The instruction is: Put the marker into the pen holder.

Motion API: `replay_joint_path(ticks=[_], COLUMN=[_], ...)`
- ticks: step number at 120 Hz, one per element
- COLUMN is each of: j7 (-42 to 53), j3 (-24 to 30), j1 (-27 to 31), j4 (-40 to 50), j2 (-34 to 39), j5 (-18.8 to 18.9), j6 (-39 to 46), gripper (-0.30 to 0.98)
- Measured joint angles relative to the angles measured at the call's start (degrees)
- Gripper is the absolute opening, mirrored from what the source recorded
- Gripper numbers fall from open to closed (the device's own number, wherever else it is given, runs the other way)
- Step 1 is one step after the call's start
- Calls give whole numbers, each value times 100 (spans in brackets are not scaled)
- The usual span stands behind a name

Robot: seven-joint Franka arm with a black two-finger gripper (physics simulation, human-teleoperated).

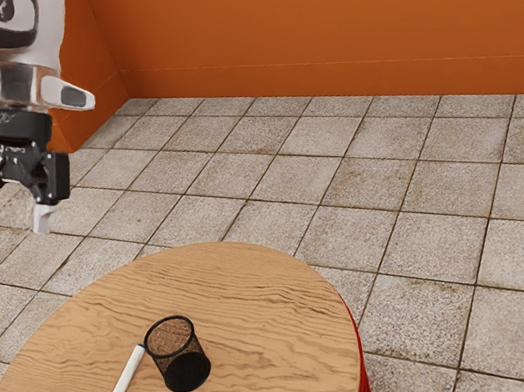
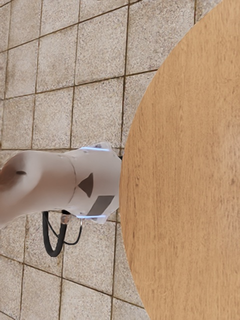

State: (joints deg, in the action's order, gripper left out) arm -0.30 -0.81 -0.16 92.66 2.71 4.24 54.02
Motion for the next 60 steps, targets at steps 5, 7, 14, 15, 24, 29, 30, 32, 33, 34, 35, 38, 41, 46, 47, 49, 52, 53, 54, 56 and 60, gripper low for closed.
replay_joint_path(ticks=[5, 7, 14, 15, 24, 29, 30, 32, 33, 34, 35, 38, 41, 46, 47, 49, 52, 53, 54, 56, 60], j7=[-6, -8, -16, -17, -26, -30, -32, -34, -36, -37, -39, -43, -45, -47, -48, -48, -50, -50, -51, -52, -54], j3=[-4, -5, -6, -6, -1, -4, -5, -7, -9, -19, -36, -111, -182, -316, -351, -411, -485, -506, -536, -586, -688], j1=[40, 56, 104, 109, 137, 131, 128, 122, 116, 103, 83, 11, -14, 3, 10, 28, 44, 47, 44, 49, 48], j4=[136, 163, 191, 187, 150, 117, 119, 140, 173, 230, 295, 589, 996, 1742, 1878, 2167, 2613, 2734, 2861, 3077, 3434], j2=[5, 7, 7, 7, -8, -17, -5, 39, 81, 129, 175, 342, 554, 864, 907, 990, 1082, 1104, 1123, 1154, 1193], j5=[34, 44, 70, 73, 96, 105, 104, 104, 103, 101, 101, 100, 100, 104, 104, 105, 118, 125, 131, 143, 164], j6=[640, 859, 1499, 1576, 2148, 2381, 2423, 2502, 2541, 2583, 2626, 2776, 2962, 3311, 3383, 3543, 3811, 3897, 3985, 4154, 4470], gripper=[69, 69, 69, 69, 69, 69, 69, 69, 69, 69, 69, 69, 69, 69, 69, 69, 69, 69, 69, 69, 69])
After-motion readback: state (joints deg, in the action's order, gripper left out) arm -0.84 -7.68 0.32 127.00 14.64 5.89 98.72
